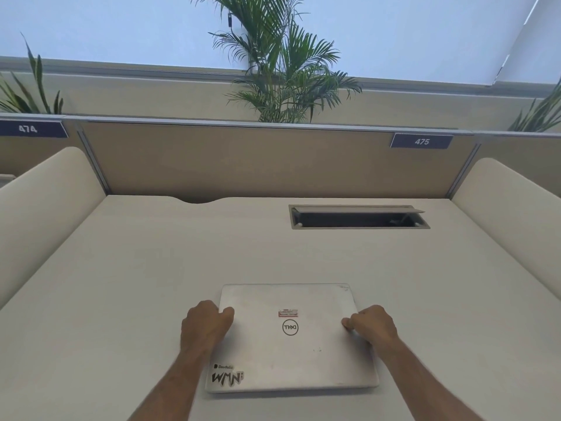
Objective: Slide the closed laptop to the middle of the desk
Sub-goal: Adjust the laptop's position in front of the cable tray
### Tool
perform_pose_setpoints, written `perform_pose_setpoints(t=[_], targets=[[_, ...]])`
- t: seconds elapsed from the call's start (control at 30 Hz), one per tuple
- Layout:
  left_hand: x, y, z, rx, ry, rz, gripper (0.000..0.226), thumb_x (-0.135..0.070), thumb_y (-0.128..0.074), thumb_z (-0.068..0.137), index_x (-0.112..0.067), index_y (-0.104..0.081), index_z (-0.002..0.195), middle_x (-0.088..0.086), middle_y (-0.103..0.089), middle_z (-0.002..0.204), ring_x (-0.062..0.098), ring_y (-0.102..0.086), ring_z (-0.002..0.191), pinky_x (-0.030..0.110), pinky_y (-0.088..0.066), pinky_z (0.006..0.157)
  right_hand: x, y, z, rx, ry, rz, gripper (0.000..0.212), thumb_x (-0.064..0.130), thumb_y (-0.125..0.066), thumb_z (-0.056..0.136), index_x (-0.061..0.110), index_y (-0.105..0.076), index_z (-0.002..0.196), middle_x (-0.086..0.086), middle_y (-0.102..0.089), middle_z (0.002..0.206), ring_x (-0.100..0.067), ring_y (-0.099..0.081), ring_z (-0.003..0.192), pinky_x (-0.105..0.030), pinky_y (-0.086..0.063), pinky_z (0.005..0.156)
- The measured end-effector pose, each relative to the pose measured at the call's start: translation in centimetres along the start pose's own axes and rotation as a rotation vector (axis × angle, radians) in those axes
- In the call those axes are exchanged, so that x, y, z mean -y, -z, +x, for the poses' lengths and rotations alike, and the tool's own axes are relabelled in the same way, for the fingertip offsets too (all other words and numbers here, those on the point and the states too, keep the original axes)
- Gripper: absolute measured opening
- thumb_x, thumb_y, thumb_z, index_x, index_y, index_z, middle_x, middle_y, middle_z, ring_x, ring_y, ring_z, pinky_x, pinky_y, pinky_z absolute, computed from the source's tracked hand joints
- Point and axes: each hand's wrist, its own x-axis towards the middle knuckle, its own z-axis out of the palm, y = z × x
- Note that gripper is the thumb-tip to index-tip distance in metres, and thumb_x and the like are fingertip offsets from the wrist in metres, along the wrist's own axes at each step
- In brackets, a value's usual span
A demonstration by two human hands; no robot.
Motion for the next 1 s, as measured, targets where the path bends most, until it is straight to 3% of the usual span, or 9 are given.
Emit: perform_pose_setpoints(t=[0.3, 0.8, 1.0], targets=[[-1.2, 0.6, 2.1, -0.019, 0.002, -0.069, 0.024, -0.034, -0.057, 0.071, -0.016, -0.051, 0.057, 0.001, -0.059, 0.056, 0.021, -0.054, 0.051, 0.027, -0.038, 0.050, 2.1, -0.1, 1.4, -0.013, 0.012, 0.060, 0.020, 0.019, -0.074, 0.062, 0.011, -0.057, 0.056, -0.003, -0.060, 0.052, -0.023, -0.058, 0.055, -0.028, -0.038, 0.052], [-3.2, 0.3, 5.7, 0.013, -0.003, -0.055, 0.028, -0.033, -0.055, 0.075, -0.015, -0.047, 0.055, 0.000, -0.054, 0.055, 0.019, -0.049, 0.051, 0.028, -0.032, 0.049, 5.2, 0.0, 5.0, -0.011, 0.001, 0.029, 0.024, 0.023, -0.076, 0.061, 0.004, -0.070, 0.073, -0.007, -0.071, 0.066, -0.022, -0.065, 0.063, -0.026, -0.042, 0.052], [-3.2, 0.2, 6.2, 0.021, -0.012, -0.028, 0.028, -0.032, -0.055, 0.076, -0.015, -0.045, 0.056, 0.000, -0.052, 0.056, 0.020, -0.046, 0.051, 0.030, -0.032, 0.051, 5.3, -0.1, 5.4, 0.001, -0.004, -0.006, 0.026, 0.026, -0.074, 0.060, 0.005, -0.067, 0.074, -0.005, -0.069, 0.066, -0.020, -0.064, 0.062, -0.026, -0.040, 0.050]])
